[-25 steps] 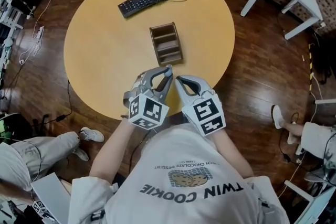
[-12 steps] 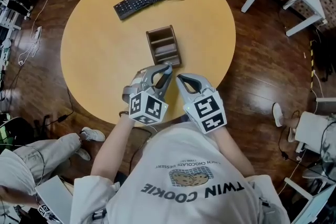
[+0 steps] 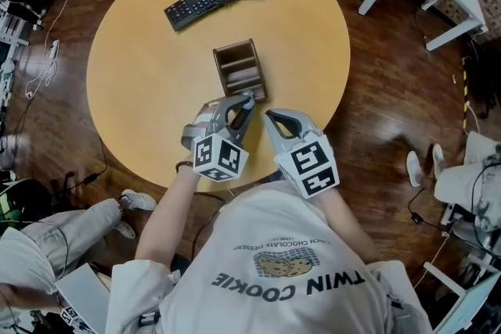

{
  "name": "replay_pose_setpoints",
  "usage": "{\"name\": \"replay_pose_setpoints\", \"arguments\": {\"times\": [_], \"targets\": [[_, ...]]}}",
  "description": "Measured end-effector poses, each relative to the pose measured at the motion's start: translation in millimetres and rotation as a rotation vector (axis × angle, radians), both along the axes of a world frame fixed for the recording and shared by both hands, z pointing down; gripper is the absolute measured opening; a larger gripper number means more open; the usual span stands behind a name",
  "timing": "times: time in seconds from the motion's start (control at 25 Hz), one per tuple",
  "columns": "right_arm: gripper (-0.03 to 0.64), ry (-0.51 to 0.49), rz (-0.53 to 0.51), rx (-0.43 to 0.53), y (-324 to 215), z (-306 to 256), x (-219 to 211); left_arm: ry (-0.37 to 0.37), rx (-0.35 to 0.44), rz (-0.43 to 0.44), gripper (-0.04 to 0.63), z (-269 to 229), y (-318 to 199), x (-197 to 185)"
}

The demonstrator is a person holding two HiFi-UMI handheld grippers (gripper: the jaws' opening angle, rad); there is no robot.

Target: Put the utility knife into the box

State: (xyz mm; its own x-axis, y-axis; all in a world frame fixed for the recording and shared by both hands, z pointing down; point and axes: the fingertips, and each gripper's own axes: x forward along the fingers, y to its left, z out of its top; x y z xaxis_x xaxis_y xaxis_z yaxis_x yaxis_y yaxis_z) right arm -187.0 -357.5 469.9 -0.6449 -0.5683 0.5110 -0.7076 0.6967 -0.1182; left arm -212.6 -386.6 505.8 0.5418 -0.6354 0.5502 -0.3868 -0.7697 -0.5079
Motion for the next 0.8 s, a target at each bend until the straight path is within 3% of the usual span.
{"name": "replay_pose_setpoints", "arguments": {"times": [0.8], "targets": [[0.002, 0.010, -0.013, -0.019, -7.3, 7.4, 3.5, -0.091, -0.030, 0.009, 0.084, 28.5, -8.5, -4.3]]}}
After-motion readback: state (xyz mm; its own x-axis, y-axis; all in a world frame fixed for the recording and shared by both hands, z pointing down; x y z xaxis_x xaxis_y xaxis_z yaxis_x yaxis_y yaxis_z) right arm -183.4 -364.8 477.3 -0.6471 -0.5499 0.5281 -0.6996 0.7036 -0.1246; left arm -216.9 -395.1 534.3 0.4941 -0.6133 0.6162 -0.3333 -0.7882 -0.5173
